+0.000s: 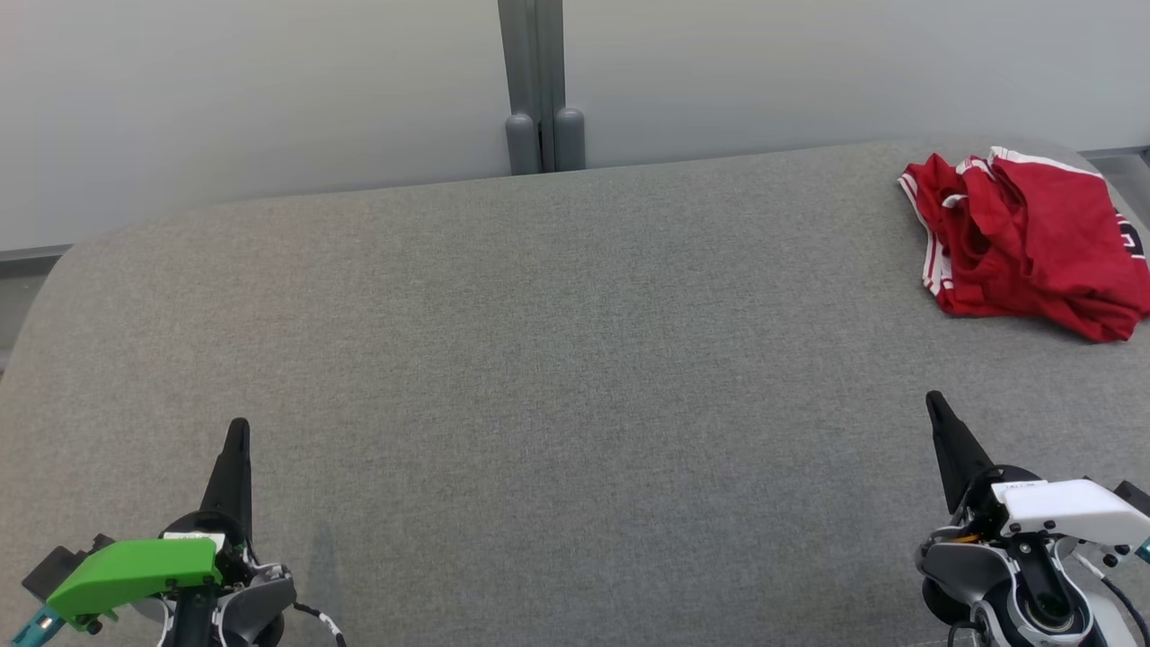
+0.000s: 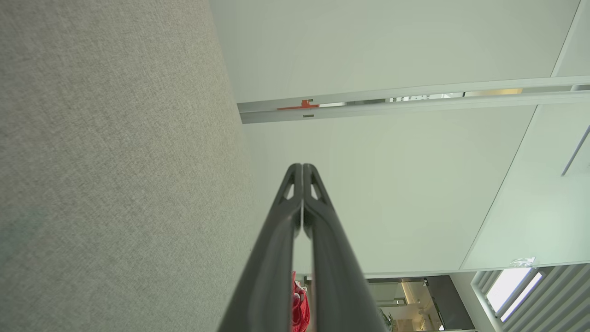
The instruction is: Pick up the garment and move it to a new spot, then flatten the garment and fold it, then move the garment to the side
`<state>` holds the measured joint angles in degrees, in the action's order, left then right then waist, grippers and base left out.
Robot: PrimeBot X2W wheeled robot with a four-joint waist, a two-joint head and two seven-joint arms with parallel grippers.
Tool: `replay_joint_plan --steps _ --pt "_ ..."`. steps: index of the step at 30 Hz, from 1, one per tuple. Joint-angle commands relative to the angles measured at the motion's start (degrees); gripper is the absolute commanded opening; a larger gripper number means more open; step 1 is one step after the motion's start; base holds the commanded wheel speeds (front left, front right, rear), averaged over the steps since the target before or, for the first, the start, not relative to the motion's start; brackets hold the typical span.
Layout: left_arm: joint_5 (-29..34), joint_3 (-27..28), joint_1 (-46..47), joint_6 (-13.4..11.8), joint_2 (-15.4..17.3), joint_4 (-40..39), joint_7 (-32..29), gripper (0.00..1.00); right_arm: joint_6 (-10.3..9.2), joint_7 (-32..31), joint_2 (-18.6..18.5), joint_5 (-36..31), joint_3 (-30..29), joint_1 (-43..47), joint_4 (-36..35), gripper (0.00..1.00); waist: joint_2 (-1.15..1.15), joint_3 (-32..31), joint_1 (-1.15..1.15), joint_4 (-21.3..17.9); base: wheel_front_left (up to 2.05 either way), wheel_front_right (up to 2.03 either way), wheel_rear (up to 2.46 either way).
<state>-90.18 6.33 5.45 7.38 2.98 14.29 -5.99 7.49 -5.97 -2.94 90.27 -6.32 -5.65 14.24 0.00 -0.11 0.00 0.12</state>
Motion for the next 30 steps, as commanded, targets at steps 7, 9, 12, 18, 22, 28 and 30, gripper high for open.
replay_joint_plan --steps 7,9,12,18,22,28,30 --pt "-2.28 0.34 1.13 0.2 -0.17 -0.33 -0.79 0.0 0.0 -0.79 0.08 2.3 -0.34 -0.76 -0.37 0.0 0.0 0.28 0.0 -0.12 0.0 0.0 0.0" --pt "-2.28 0.34 1.12 0.2 -0.16 -0.32 -0.78 0.0 0.0 -0.79 0.07 2.3 -0.34 -0.76 -0.36 0.0 0.0 0.28 0.0 -0.12 0.0 0.0 0.0" --pt "-2.28 0.34 1.12 0.2 -0.16 -0.32 -0.77 0.0 0.0 -0.79 0.07 2.3 -0.34 -0.76 -0.36 0.0 0.0 0.28 0.0 -0.12 0.0 0.0 0.0" --pt "-2.28 0.32 1.12 0.2 -0.16 -0.32 -0.77 0.0 0.0 -0.78 0.07 2.3 -0.33 -0.75 -0.36 0.0 0.0 0.28 0.0 -0.12 0.0 0.0 0.0" --pt "-2.29 0.32 1.12 0.2 -0.15 -0.32 -0.77 0.0 0.0 -0.78 0.06 2.3 -0.33 -0.75 -0.36 0.0 0.0 0.28 0.0 -0.12 0.0 0.0 0.0" --pt "-2.29 0.32 1.11 0.2 -0.15 -0.33 -0.77 0.0 0.0 -0.78 0.06 2.31 -0.33 -0.75 -0.36 0.0 0.0 0.28 0.0 -0.12 0.0 0.0 0.0" --pt "-2.29 0.32 1.11 0.2 -0.15 -0.33 -0.76 0.0 0.0 -0.78 0.06 2.31 -0.32 -0.75 -0.36 0.0 0.0 0.28 0.0 -0.12 0.0 0.0 0.0"
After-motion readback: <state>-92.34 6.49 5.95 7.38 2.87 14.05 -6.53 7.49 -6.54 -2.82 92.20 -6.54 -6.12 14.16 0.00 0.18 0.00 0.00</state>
